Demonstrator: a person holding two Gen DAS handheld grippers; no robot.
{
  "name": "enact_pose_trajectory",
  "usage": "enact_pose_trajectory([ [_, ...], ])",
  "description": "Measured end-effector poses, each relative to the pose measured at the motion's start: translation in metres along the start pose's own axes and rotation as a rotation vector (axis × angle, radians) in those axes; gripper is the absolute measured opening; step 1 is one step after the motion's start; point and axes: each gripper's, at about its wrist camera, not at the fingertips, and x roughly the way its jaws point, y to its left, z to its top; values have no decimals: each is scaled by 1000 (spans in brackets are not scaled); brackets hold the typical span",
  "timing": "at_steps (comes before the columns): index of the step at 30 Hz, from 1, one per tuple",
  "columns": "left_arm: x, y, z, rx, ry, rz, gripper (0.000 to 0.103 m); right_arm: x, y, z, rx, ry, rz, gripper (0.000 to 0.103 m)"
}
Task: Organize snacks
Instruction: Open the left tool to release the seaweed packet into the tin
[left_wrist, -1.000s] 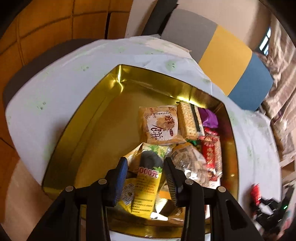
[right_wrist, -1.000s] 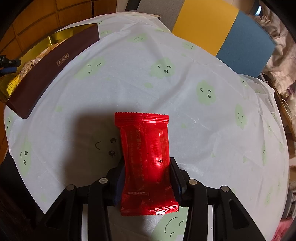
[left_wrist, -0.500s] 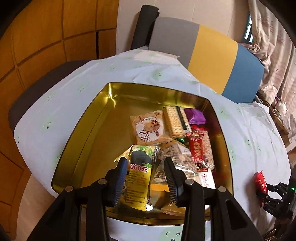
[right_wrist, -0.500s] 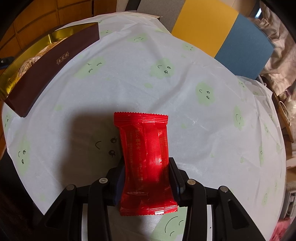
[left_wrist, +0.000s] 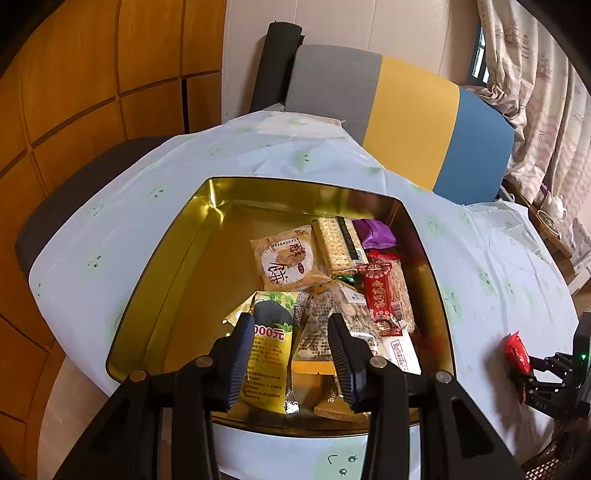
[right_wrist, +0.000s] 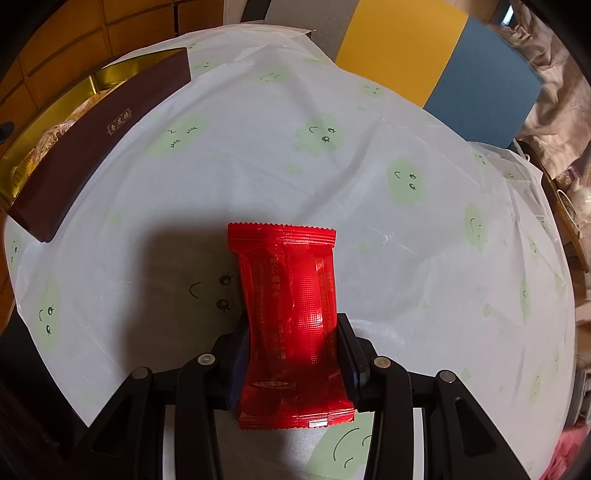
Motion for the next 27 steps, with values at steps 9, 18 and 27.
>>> enact_pose_trajectory([
  [9,-3,2,-2,8,-11,3,42,1,5,6,43,22,-27,41],
  [18,-1,21,-3,-21,-7,24,42,2,-6,10,187,32,5,41],
  [27,-3,32,-5,-38,-13,38,42,-17,10,37,210,-23,111,41],
])
